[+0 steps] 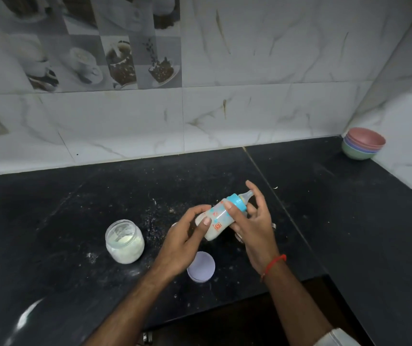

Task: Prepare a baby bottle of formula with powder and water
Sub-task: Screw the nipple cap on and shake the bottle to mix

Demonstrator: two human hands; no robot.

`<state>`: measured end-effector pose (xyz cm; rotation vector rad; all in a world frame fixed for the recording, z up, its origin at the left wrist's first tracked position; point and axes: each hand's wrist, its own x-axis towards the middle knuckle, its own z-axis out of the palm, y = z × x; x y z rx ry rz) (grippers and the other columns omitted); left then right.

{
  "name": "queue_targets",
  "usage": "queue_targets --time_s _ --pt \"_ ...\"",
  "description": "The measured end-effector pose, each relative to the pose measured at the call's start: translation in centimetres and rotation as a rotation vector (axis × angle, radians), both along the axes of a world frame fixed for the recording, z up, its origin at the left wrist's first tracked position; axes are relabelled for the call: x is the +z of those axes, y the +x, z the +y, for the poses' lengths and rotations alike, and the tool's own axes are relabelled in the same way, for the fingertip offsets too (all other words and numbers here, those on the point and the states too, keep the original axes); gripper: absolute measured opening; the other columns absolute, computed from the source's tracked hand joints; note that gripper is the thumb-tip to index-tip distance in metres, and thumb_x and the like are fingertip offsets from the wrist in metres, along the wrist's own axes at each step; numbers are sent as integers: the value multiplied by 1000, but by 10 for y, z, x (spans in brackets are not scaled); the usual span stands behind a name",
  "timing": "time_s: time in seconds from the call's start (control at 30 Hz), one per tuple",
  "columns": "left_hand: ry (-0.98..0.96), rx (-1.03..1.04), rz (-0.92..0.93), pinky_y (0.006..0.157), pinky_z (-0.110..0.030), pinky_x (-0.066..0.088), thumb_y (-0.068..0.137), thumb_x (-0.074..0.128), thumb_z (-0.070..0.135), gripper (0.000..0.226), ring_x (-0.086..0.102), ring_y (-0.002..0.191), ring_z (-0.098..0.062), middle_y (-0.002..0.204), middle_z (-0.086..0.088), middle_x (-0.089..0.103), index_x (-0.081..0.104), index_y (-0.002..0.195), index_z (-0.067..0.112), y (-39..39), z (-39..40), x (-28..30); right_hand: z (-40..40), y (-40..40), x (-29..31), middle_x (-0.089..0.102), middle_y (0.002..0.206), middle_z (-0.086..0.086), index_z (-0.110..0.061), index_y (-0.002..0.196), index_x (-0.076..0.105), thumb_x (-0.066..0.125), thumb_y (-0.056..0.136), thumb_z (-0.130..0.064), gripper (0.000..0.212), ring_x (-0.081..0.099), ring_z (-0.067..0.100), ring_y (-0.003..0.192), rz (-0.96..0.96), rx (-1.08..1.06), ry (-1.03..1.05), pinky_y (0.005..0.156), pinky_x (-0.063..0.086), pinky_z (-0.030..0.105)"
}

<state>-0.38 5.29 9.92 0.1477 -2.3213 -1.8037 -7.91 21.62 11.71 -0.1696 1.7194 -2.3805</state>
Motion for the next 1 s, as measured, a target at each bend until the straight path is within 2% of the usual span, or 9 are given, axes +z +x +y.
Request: queue_targets --time_s 0.17,0.33,0.47,0.53,0.63,0.73,0.83,0.9,1.0 --pt "190 9 -29 72 -35 61 106 48 51 36 72 90 -12 113 8 74 65 131 31 -5 5 7 2 2 11 71 128 12 -44 147 48 86 77 -29 81 72 30 118 9 43 -49 88 63 39" --pt "789 31 -214 45 -33 49 99 40 62 63 52 44 -22 81 -25 69 66 125 11 -13 7 26 4 3 18 73 121 12 -56 147 40 87 84 -15 89 72 31 114 141 209 33 85 63 39" --pt "920 -143 -343 46 -31 48 107 27 63 68 51 46 -22 81 -26 67 62 135 12 -11 5 34 2 5 31 67 121 24 -55 144 41 84 83 -10 87 72 27 101 191 214 1 78 62 34" --pt "835 -125 -314 52 -35 55 102 26 68 70 61 57 -25 95 -25 72 63 135 19 -11 5 36 3 7 42 70 118 14 -53 143 44 85 82 -9 86 73 26 100 256 158 -11 79 61 31" --pt "476 79 -171 62 -39 60 94 28 70 69 70 79 -20 122 -8 73 57 140 28 -13 2 32 3 11 55 68 127 -9 -42 151 39 86 83 -9 89 71 24 115 552 -101 10 91 60 30" --pt "244 217 -48 66 -30 59 95 28 67 58 70 83 -10 128 10 68 55 136 36 -11 -6 22 4 10 45 56 145 -5 -34 154 34 83 86 -4 89 61 22 128 876 -354 267 107 53 34" --pt "120 249 -20 77 -34 59 101 36 61 42 71 86 -1 130 15 67 58 130 40 -8 -9 15 4 9 25 56 142 -8 -45 154 34 80 89 -12 86 55 4 127 656 -117 686 115 46 42" --pt "76 249 -3 84 -39 59 104 40 58 35 72 89 -1 130 17 66 60 128 42 -7 -9 13 8 8 23 55 147 -12 -48 156 32 80 91 -20 86 56 5 130 656 -161 654 112 50 45" --pt "99 270 -14 89 -46 60 98 42 62 40 73 91 -7 128 17 67 63 125 41 -6 -6 14 11 3 28 54 151 1 -35 159 31 80 92 -23 83 59 20 135 898 -421 469 108 53 41"
